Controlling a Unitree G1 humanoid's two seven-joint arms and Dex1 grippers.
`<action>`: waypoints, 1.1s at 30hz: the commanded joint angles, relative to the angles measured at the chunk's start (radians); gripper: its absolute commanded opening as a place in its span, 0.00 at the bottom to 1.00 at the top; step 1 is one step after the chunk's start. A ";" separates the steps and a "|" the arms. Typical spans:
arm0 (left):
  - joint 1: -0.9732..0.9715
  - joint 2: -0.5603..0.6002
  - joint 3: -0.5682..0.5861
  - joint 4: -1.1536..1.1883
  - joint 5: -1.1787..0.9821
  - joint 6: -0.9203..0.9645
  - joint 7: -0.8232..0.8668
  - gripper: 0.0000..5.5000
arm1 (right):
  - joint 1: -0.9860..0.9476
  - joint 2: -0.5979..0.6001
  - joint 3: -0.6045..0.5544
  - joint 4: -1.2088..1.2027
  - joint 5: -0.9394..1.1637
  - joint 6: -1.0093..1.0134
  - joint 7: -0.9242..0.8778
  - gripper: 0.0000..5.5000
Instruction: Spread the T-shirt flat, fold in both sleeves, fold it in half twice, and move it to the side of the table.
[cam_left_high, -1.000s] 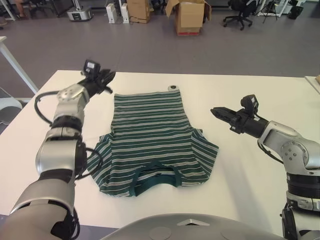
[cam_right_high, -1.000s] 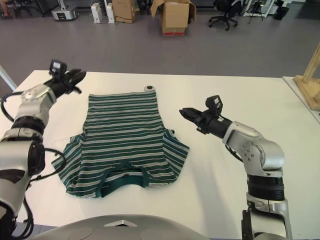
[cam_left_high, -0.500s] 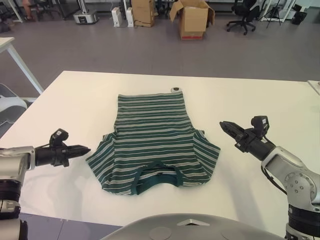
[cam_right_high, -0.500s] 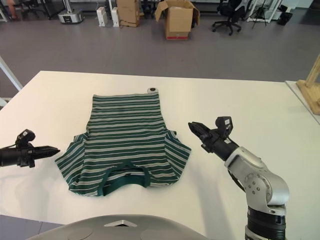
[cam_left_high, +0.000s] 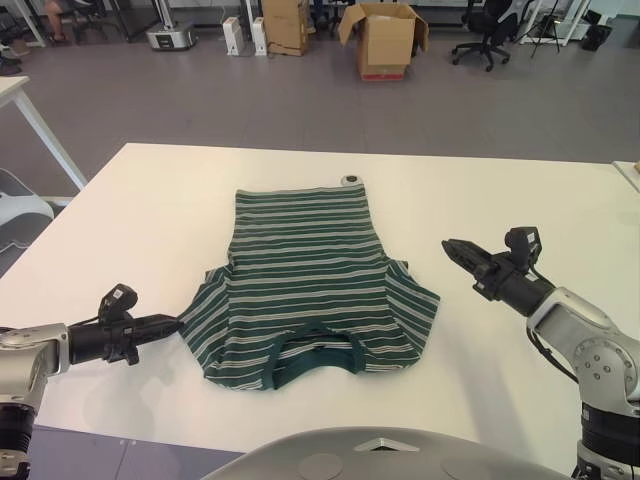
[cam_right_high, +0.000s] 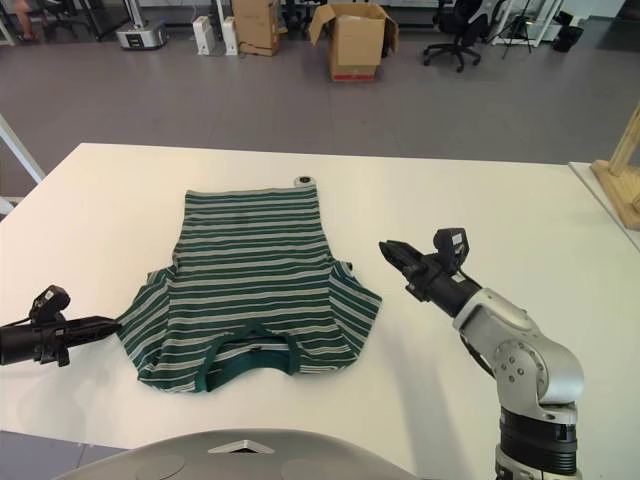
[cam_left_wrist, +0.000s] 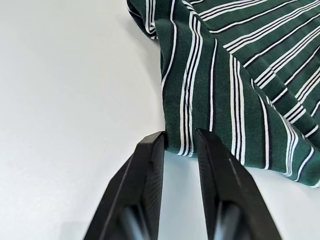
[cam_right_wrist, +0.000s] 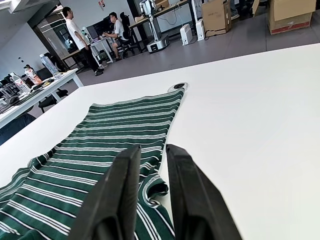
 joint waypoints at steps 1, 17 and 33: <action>0.048 -0.032 -0.032 0.016 0.038 -0.006 0.026 0.06 | -0.013 -0.015 0.008 0.014 0.002 -0.001 0.010 0.17; -0.317 0.070 -0.069 -0.051 -0.043 0.127 -0.114 0.01 | 0.011 0.002 0.010 0.021 -0.010 -0.037 0.001 0.17; -0.286 -0.287 -0.255 -0.427 -0.150 0.342 0.142 0.12 | 0.001 -0.013 0.017 0.061 0.000 -0.026 0.006 0.17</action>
